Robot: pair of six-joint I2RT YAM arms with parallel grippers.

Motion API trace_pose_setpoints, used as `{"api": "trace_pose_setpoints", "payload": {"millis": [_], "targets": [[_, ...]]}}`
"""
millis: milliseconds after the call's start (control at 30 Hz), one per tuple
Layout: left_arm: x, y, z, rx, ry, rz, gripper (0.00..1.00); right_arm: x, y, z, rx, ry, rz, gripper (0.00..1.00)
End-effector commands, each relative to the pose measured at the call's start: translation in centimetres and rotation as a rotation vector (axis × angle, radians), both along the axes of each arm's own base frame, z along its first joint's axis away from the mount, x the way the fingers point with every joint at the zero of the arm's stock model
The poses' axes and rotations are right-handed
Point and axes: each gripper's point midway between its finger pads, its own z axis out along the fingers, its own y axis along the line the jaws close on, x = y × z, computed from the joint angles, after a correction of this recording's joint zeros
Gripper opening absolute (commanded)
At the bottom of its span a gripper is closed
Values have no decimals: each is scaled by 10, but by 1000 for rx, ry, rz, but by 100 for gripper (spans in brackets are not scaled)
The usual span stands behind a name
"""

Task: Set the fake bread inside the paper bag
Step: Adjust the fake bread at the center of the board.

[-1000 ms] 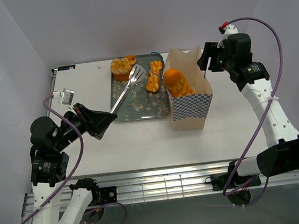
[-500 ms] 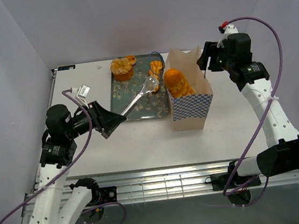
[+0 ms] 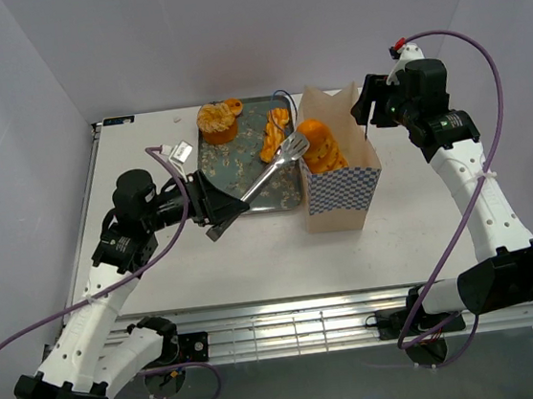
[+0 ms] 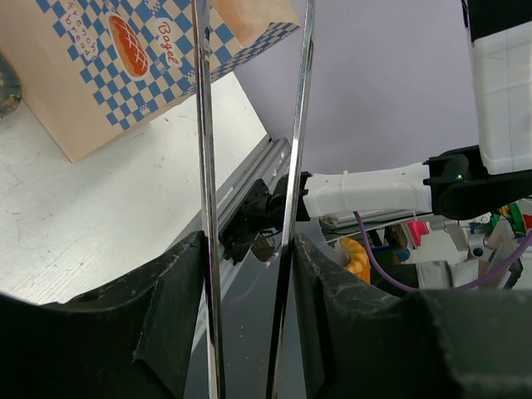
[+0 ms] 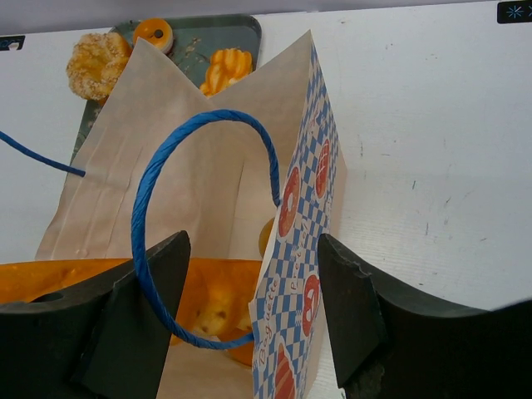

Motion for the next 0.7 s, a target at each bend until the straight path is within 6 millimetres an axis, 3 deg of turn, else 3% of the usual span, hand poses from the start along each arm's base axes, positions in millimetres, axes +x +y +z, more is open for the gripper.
{"api": "trace_pose_setpoints", "payload": {"millis": [0, 200, 467, 667], "targets": [[4, -7, 20, -20, -81, 17, 55, 4, 3, 20, 5, -55, 9, 68], [10, -17, 22, -18, -89, 22, 55, 4, 9, 19, 14, -53, 26, 64], [18, -42, 44, -45, -128, -25, 52, 3, 16, 15, 11, -44, 40, 57], [31, -60, 40, -38, -114, -32, 52, 1, 16, 15, 4, -45, 36, 55]]}}
